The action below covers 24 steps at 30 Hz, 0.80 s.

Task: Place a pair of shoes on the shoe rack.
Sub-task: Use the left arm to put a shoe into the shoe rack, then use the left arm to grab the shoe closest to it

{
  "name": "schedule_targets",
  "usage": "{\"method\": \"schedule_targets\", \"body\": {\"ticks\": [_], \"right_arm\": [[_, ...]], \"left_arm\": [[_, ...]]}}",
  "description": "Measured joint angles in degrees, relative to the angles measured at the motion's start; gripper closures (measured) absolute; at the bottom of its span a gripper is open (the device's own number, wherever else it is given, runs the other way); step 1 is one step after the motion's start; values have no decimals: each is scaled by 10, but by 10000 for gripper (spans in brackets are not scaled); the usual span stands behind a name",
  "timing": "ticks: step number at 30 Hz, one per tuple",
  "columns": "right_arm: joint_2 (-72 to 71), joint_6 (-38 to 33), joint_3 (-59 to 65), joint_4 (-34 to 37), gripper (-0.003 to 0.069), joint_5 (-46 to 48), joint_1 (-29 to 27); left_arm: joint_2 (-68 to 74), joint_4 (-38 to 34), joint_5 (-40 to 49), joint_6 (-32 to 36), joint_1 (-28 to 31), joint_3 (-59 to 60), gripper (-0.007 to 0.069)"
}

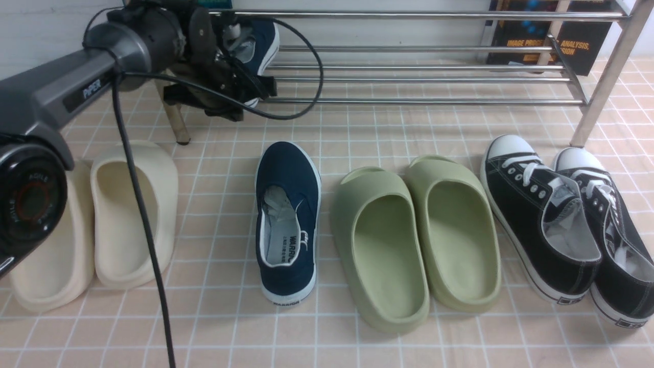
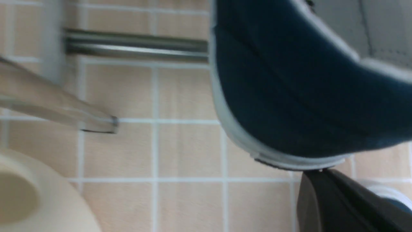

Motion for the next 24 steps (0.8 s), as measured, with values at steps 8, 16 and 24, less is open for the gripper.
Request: {"method": "schedule_targets", "body": {"ticks": [8, 16, 24], "right_arm": [[0, 0, 0, -1, 420, 0, 0], [0, 0, 0, 0, 420, 0, 0], [0, 0, 0, 0, 420, 0, 0]], "left_arm": [[0, -35, -22, 6, -1, -2, 615], [-66, -26, 77, 22, -2, -10, 575], [-239, -16, 228, 109, -2, -18, 566]]}}
